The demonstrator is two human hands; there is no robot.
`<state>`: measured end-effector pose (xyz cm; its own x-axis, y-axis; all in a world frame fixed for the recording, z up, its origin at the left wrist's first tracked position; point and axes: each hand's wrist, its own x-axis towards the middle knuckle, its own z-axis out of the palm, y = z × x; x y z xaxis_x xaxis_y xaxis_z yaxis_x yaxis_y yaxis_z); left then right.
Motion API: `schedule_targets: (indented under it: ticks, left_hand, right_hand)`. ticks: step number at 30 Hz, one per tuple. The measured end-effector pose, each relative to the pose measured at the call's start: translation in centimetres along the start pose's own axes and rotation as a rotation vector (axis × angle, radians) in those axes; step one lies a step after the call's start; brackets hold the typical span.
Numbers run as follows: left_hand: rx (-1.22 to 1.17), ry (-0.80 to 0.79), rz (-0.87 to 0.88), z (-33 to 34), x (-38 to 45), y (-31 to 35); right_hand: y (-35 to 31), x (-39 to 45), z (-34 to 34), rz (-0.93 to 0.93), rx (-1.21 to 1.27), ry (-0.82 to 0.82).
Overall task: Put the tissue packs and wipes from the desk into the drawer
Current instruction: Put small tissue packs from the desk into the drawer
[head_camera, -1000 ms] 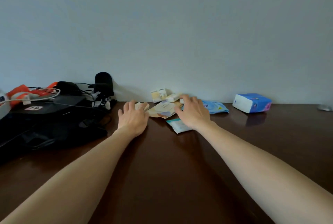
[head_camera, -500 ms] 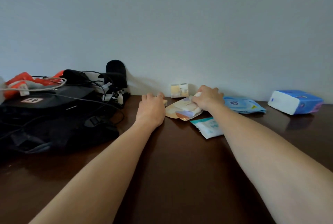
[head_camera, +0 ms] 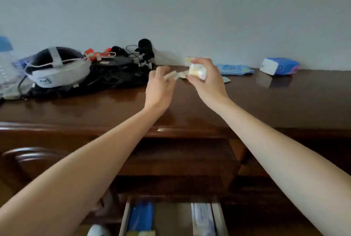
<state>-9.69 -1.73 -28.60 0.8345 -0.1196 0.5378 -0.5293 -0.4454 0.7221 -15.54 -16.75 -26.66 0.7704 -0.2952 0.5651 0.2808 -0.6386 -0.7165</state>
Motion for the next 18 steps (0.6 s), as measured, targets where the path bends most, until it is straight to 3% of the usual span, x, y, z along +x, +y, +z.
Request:
schedule_targets:
  ticks: [5, 8, 11, 18]
  left_hand:
    - [-0.133, 0.097, 0.103, -4.7, -16.1, 0.5]
    - [-0.079, 0.044, 0.064, -5.0, -26.5, -3.6]
    - [0.034, -0.092, -0.078, -4.1, -33.9, -8.2]
    - [0.149, -0.235, -0.516, -1.7, -40.3, -17.6]
  right_hand:
    - [-3.2, -18.5, 1.4, -0.105, 0.219, 0.135]
    - [-1.0, -28.8, 3.2, -0.013, 0.218, 0.062]
    - [2.8, -35.9, 5.3, 0.246, 0.196, -0.062]
    - [13.4, -43.2, 10.0, 1.114, 0.198, -0.485]
